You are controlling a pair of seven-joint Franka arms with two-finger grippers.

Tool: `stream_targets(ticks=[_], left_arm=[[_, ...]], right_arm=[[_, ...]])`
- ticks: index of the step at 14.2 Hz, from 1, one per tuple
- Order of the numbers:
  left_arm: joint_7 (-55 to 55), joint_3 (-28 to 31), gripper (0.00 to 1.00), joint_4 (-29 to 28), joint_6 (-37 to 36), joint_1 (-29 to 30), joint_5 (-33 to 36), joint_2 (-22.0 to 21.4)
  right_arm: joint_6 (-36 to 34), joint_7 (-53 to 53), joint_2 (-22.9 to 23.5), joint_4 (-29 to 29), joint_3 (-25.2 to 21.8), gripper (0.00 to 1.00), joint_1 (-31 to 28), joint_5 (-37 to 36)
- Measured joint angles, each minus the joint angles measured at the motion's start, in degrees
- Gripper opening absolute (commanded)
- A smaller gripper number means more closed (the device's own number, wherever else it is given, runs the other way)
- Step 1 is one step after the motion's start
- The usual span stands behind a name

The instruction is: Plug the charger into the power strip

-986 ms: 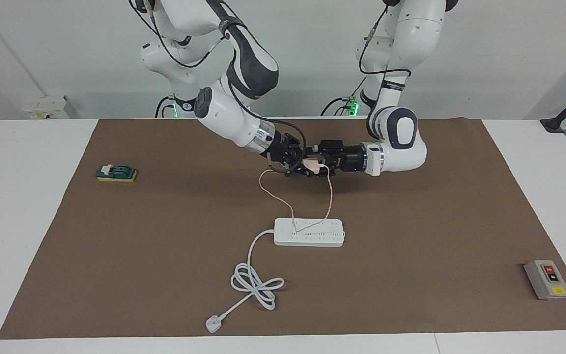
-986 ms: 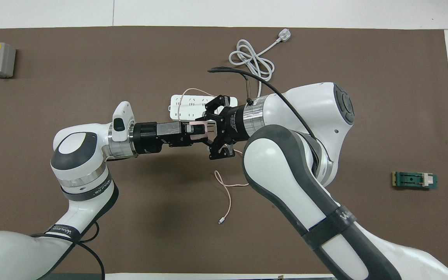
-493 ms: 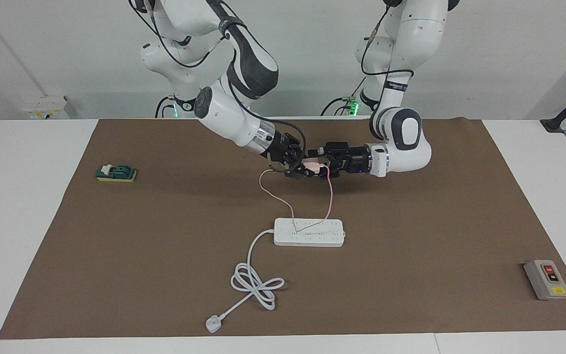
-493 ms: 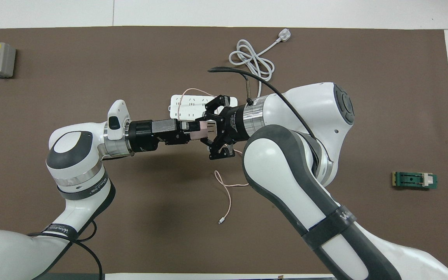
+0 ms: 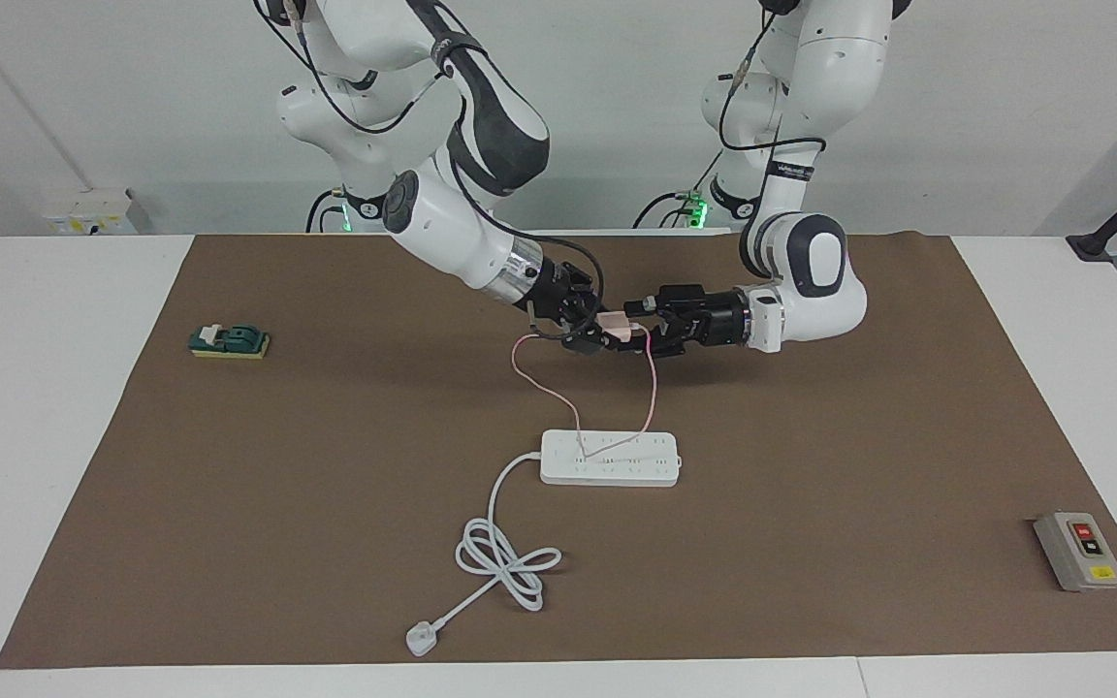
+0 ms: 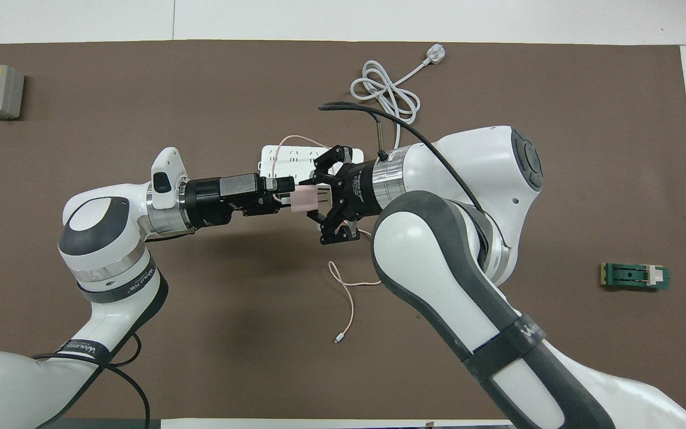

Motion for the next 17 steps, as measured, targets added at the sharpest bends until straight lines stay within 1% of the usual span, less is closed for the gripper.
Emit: stream_targets(ticks=[1,2,5,7,9,13,14,17], left_arm=[[0.00,-0.06,0.98,0.00,0.00,0.00,0.02,0.02],[-0.01,-0.07,0.92,0.00,0.00,0.00,0.03,0.03],[-0.05,-0.15,0.70,0.00,0.00,-0.02,0.08,0.04],[-0.05,-0.20,0.46,0.00,0.00,-0.06,0.09,0.05],[-0.05,-0.19,0.01,-0.04,0.18,-0.11,0.39,0.19],[1.03,-0.16,0.00,-0.01,0.12,-0.12,0.84,0.56],[1.03,-0.16,0.00,0.00,0.12,-0.12,0.86,0.56],[0.99,-0.15,0.00,0.01,0.14,-0.12,0.94,0.57]], right_arm=[[0.00,0.00,0.00,0.00,-0.01,0.00,-0.01,0.00],[0.00,0.00,0.00,0.00,-0.02,0.00,-0.03,0.00],[0.00,0.00,0.00,0.00,-0.04,0.00,-0.08,0.00],[0.00,0.00,0.00,0.00,-0.05,0.00,-0.10,0.02],[0.00,0.00,-0.03,0.09,-0.06,0.00,-0.19,0.08],[-0.38,0.81,0.00,0.25,-0.12,0.01,-0.26,0.11],[-0.38,1.10,-0.01,0.25,-0.12,0.99,-0.26,0.11],[0.01,4.30,0.00,0.37,-0.17,1.00,-0.24,0.11]])
